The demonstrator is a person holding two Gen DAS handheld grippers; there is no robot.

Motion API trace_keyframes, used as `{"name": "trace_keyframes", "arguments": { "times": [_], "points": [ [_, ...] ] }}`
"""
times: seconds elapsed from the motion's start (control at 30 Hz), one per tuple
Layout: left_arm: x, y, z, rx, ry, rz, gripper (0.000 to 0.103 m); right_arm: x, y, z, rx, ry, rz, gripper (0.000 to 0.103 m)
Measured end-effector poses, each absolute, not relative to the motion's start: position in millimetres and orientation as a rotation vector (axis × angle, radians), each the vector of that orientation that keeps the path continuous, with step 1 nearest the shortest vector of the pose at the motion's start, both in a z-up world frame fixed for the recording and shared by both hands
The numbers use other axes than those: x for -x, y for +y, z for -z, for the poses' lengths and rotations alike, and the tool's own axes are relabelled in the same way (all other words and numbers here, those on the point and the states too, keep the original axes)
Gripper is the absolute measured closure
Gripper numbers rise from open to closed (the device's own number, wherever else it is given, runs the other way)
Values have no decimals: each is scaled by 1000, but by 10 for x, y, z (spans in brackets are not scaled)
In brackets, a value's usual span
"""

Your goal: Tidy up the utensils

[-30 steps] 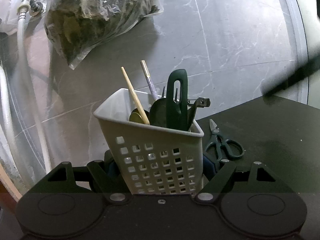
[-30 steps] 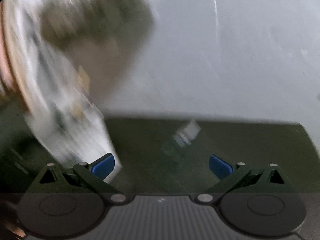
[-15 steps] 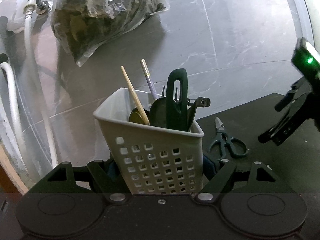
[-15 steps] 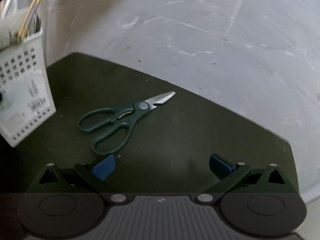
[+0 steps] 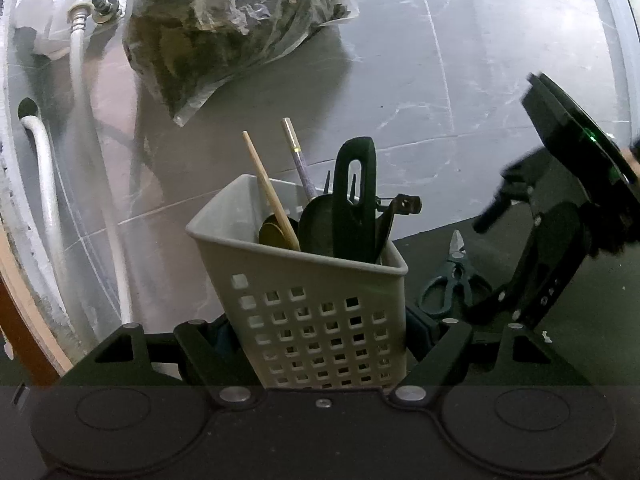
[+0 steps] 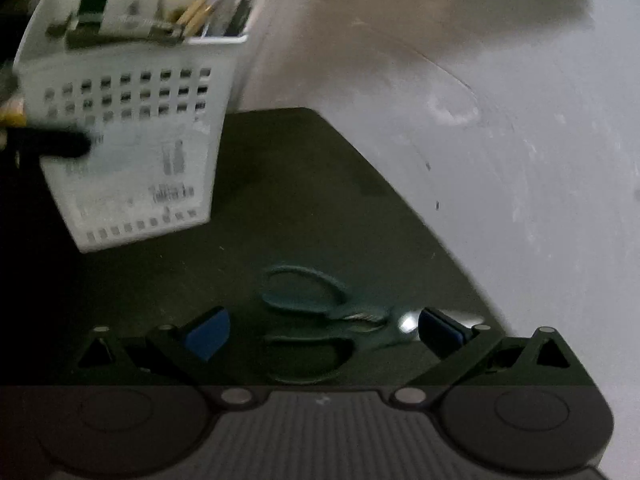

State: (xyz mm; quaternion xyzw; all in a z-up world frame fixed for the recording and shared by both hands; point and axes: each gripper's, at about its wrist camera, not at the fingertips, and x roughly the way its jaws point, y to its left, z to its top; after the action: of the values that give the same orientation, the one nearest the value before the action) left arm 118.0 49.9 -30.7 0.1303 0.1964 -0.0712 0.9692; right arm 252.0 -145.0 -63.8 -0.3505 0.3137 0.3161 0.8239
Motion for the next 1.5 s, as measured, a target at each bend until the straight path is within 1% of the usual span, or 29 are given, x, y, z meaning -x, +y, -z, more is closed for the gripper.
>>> {"name": "trace_keyframes", "arguments": {
  "times": [0.03,0.13,0.2,0.23,0.33,0.4,0.5,0.63,0.67,0.7,0.73,0.77,0.8,0.83,0.93,0.97,1.03,1.07,1.1,1.17,1.23,1.27,1.5],
  "points": [
    [-1179,496,306,-263,397,141,22,-2571,-1471,612,801,658,-715,1],
    [-1177,484,306,-262,397,132,22,-2697,-1504,541,994,627,-847,6],
    [-1176,476,307,-261,397,125,22,-2748,-1493,538,1136,590,-919,13],
    [-1176,471,308,-260,397,122,22,-2766,-1467,555,1225,572,-975,14],
    [-1165,457,311,-258,398,112,22,-2766,-1383,674,1448,550,-1111,30],
    [-1168,450,309,-257,400,106,22,-2736,-1338,759,1571,536,-1189,48],
    [-1169,440,308,-256,401,97,22,-2736,-1256,778,1650,523,-1280,56],
    [-1168,430,309,-252,402,87,22,-2810,-1100,756,1684,639,-1359,67],
    [-1168,428,310,-251,402,85,22,-2864,-1069,743,1683,674,-1360,66],
    [-1168,426,312,-251,402,83,22,-2909,-1023,734,1666,729,-1362,57],
    [-1169,423,312,-250,402,82,22,-2947,-977,732,1639,795,-1371,51],
    [-1170,422,313,-250,402,80,22,-2981,-944,731,1615,836,-1377,52],
    [-1170,423,314,-250,402,80,22,-3016,-920,727,1595,878,-1382,57],
    [-1170,428,314,-250,401,81,22,-3034,-918,723,1586,888,-1384,57],
    [-1170,434,317,-252,399,85,22,-3060,-949,697,1547,879,-1377,64],
    [-1171,437,316,-252,398,86,22,-3095,-963,692,1528,859,-1364,68],
    [-1169,441,316,-254,398,89,22,-2960,-988,657,1479,821,-1322,71],
    [-1168,445,315,-254,397,91,22,-2959,-1064,610,1416,792,-1288,76],
    [-1167,449,316,-254,395,94,22,-2975,-1167,547,1330,761,-1246,92],
    [-1162,458,319,-256,392,100,22,-2997,-1326,416,1182,698,-1133,93],
    [-1162,465,320,-256,390,106,22,-3049,-1502,287,980,692,-1048,93],
    [-1164,470,322,-257,390,110,22,-3059,-1515,234,925,675,-1001,93],
    [-1197,507,322,-270,390,145,22,-2788,-1625,391,886,682,-909,92]
  ]
}}
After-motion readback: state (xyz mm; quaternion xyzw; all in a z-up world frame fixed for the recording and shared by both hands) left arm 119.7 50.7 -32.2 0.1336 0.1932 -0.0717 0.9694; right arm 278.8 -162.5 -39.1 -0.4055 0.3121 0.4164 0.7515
